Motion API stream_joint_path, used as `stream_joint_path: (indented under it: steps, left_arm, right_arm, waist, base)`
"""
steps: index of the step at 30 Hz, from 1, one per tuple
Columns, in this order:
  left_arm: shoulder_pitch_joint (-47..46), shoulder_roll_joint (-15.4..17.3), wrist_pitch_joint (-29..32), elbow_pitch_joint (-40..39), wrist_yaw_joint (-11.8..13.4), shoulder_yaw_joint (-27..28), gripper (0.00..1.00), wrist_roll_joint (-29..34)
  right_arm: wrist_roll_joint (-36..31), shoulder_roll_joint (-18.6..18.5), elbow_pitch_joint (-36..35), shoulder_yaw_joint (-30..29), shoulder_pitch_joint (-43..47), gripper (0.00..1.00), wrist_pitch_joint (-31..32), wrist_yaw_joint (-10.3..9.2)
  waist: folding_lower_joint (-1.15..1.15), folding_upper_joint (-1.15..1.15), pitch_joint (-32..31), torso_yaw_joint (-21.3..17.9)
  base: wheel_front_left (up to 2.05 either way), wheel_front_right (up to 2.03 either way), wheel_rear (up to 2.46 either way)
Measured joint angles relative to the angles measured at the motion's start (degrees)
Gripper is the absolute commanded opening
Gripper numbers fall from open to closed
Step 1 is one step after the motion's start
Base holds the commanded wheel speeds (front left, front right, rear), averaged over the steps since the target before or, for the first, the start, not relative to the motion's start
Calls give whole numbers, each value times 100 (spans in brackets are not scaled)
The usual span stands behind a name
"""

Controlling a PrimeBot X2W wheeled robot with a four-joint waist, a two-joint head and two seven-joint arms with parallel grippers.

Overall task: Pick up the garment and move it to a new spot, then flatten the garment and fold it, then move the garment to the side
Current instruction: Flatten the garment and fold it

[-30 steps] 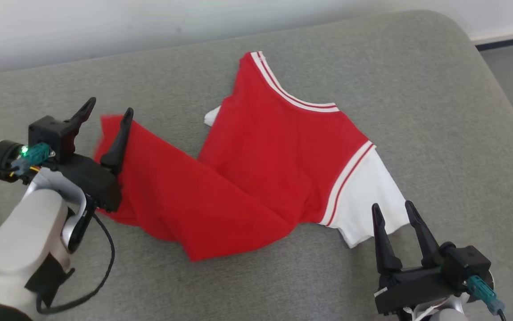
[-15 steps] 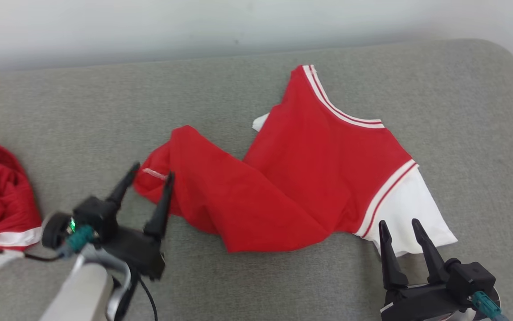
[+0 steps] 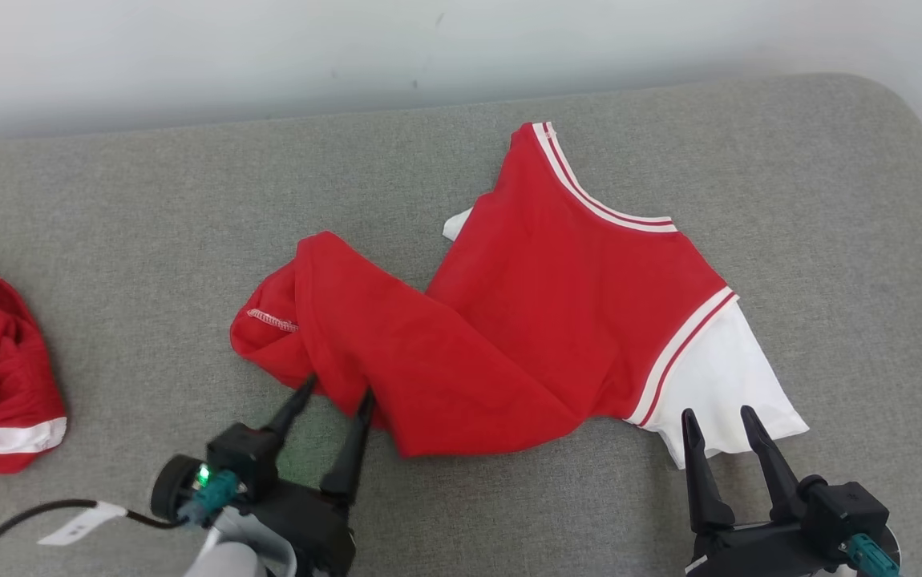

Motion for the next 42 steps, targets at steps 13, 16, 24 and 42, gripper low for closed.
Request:
stream_joint_path:
  steps: [13, 16, 24, 42]
  left_arm:
    - [217, -157, 0, 305, -2, -222, 33, -212]
    - [188, -223, 0, 513, -9, -198, 42, -366]
    - [101, -268, 0, 358, -9, -299, 0, -469]
    - [686, -47, 0, -261, -9, 81, 100, -246]
  right_arm:
    - [0, 1, 32, 21, 42, 100, 0, 0]
    - [-9, 1, 44, 33, 38, 100, 0, 0]
    - [-16, 0, 52, 27, 63, 100, 0, 0]
    - [63, 1, 123, 97, 129, 100, 0, 0]
  waist:
    - [0, 0, -38, -57]
    - [0, 0, -60, -52]
    - [0, 0, -159, -39]
    - [1, 0, -206, 266]
  base:
    - [0, 0, 0]
    - [0, 0, 0]
    - [0, 0, 0]
    - [0, 0, 0]
